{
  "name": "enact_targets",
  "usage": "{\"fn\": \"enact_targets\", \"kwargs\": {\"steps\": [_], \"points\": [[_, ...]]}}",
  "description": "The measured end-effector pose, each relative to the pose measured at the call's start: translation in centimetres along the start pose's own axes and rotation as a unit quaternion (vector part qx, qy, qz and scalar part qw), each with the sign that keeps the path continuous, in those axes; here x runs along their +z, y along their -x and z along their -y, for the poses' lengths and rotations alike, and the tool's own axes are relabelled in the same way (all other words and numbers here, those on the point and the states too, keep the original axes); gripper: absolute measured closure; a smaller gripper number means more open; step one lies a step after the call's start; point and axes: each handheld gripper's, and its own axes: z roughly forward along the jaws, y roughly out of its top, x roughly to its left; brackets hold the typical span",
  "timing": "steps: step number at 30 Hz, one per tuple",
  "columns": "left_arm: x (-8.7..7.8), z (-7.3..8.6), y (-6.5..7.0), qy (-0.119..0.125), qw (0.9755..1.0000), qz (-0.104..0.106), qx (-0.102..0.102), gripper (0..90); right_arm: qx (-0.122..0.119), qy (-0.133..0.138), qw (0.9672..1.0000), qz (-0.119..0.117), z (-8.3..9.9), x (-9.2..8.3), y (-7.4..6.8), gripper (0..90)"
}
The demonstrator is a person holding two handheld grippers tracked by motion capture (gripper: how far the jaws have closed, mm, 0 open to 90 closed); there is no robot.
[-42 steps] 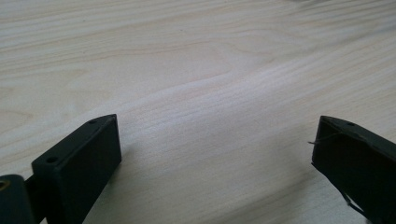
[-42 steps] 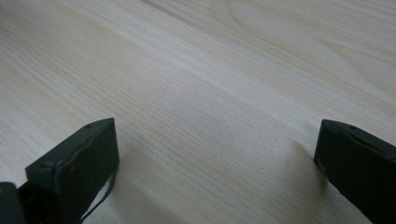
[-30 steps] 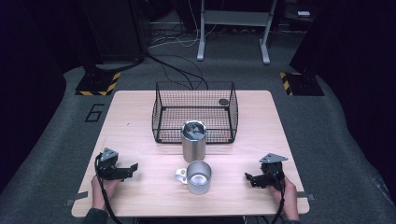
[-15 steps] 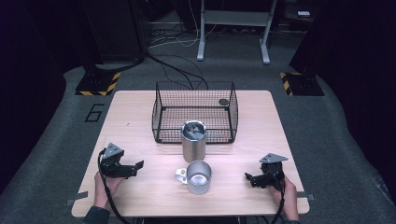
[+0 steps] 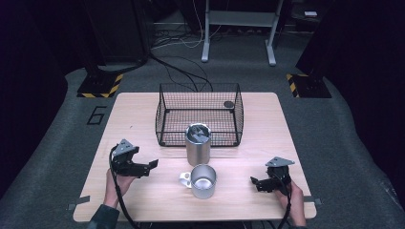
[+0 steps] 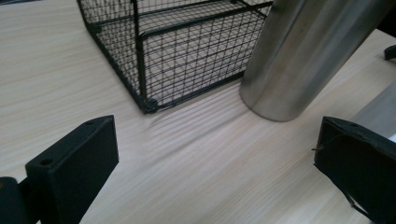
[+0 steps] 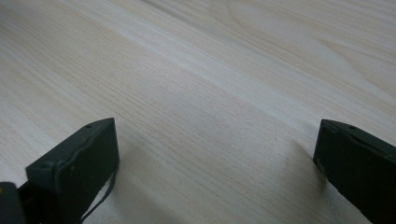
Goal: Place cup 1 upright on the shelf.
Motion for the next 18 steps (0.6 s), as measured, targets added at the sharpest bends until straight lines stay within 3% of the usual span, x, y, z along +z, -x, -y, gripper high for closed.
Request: {"fn": "enact_targets", "kwargs": {"steps": [4,7,18], "points": [[0.4,-0.7,0.4,0.0,0.9999,0.015,0.006,0.0,0.002,-0.001,1.0,0.0,0.0,0.0,0.0,0.0],[0.9,-1.6,1.0,-0.003,0.9993,0.03,0.023,0.0,0.003,-0.001,1.0,0.0,0.0,0.0,0.0,0.0],[2.0,-3.5,2.4,0.0,0.9978,0.055,0.038,0.0,0.003,-0.001,1.0,0.0,0.0,0.0,0.0,0.0]]}}
